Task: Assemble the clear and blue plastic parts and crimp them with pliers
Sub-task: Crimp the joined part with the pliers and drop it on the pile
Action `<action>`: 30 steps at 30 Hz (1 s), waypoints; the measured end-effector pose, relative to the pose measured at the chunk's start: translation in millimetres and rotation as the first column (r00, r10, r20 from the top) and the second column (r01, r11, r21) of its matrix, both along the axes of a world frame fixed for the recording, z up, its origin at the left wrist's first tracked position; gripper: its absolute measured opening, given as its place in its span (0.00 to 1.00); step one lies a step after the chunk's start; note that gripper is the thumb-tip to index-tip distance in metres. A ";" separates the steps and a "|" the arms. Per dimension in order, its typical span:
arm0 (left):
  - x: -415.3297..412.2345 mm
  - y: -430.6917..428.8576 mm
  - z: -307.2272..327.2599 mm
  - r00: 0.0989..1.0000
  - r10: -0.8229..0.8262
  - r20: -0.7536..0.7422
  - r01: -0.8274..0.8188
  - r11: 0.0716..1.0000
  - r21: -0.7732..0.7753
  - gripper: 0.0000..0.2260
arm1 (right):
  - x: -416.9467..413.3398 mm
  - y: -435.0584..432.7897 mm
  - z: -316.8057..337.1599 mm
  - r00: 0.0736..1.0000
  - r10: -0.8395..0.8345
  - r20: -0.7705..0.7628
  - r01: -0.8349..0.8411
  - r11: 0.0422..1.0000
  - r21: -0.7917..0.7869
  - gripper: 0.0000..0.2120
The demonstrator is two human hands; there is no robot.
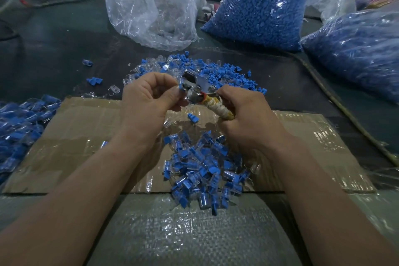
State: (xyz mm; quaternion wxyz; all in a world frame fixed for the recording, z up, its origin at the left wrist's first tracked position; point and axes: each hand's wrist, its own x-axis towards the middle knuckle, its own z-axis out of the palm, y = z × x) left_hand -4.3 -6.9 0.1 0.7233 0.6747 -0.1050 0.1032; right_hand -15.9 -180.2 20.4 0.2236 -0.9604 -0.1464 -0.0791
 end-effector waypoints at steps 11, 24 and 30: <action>-1.9 -0.8 2.5 0.999 0.034 0.029 -0.035 0.999 0.033 0.05 | 0.5 2.7 -2.0 1.000 -0.018 0.014 0.018 1.000 -0.015 0.08; 5.9 11.3 5.1 0.992 0.098 -0.082 -0.099 0.995 -0.015 0.06 | 6.4 -14.4 -4.7 0.993 -0.107 0.047 0.104 0.993 0.054 0.11; -4.0 15.2 14.0 0.948 -0.238 -0.210 0.252 0.967 0.044 0.03 | 10.9 -35.4 -0.5 0.984 -0.161 -0.077 0.163 0.986 0.017 0.15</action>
